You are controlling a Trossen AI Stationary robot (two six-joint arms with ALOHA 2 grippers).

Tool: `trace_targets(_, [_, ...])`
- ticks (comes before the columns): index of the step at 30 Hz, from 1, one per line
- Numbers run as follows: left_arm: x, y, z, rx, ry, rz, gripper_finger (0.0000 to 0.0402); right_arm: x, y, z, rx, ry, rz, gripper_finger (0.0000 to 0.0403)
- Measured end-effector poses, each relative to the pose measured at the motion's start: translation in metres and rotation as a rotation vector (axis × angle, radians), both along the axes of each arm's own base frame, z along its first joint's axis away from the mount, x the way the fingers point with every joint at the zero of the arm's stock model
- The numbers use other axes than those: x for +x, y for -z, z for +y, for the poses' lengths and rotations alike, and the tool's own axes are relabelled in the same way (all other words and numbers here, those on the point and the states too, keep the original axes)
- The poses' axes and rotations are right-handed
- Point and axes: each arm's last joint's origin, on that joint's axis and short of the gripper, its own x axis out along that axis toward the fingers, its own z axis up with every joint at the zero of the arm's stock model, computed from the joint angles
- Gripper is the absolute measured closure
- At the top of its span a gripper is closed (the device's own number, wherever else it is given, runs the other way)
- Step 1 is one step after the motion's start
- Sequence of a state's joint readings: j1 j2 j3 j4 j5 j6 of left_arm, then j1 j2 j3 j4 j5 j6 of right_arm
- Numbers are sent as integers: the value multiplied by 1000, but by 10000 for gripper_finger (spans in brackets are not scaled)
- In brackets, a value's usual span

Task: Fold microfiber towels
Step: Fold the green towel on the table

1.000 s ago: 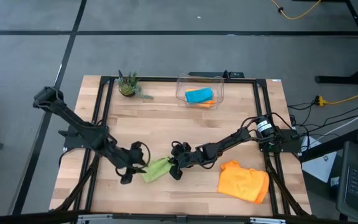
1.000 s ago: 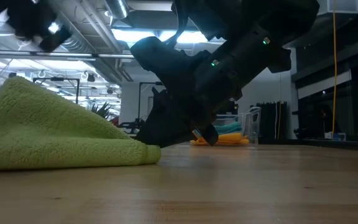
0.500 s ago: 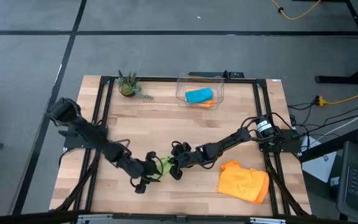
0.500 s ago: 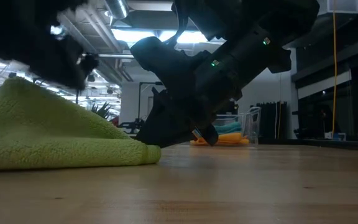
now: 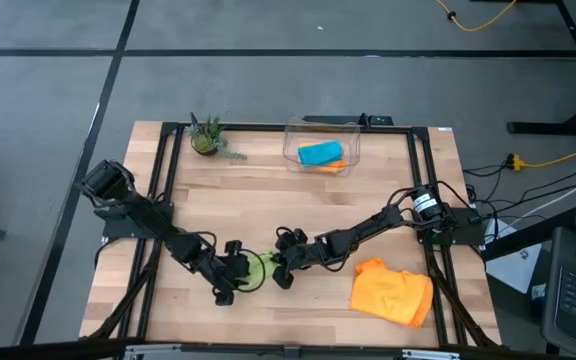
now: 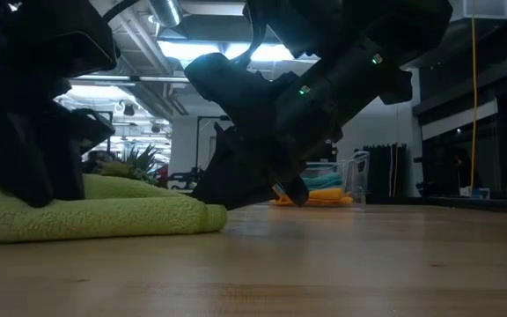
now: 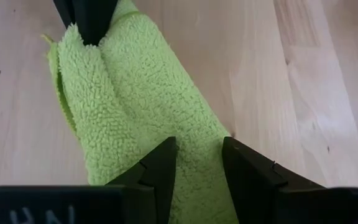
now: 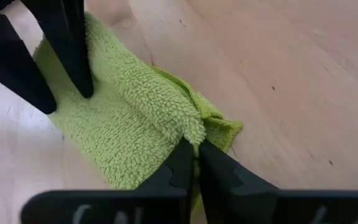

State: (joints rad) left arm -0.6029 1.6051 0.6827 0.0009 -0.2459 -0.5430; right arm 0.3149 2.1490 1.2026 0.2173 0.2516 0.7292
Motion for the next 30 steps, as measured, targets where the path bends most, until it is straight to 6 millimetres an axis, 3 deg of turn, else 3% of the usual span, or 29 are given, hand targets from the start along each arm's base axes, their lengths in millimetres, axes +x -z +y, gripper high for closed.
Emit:
trace_targets(5, [0,0,0,-9,-4,4,276,-2,-8,0,-23,-36,1,346])
trace_targets(8, [0,0,-1,-30,-4,15,276,-4,-27,-2,-43,-61,-26,329])
trace_targets(11, [-1,0,-1,-34,-3,16,276,-5,-51,-3,-87,-72,-88,325])
trace_targets(17, [-1,0,-1,-33,-3,16,276,-5,-71,-1,-175,-156,-168,328])
trace_targets(25, [0,0,-1,-28,-4,11,276,7,-46,14,-213,-235,-281,327])
trace_targets(30, [0,0,-1,-30,-4,7,276,13,-15,14,-240,-195,-290,327])
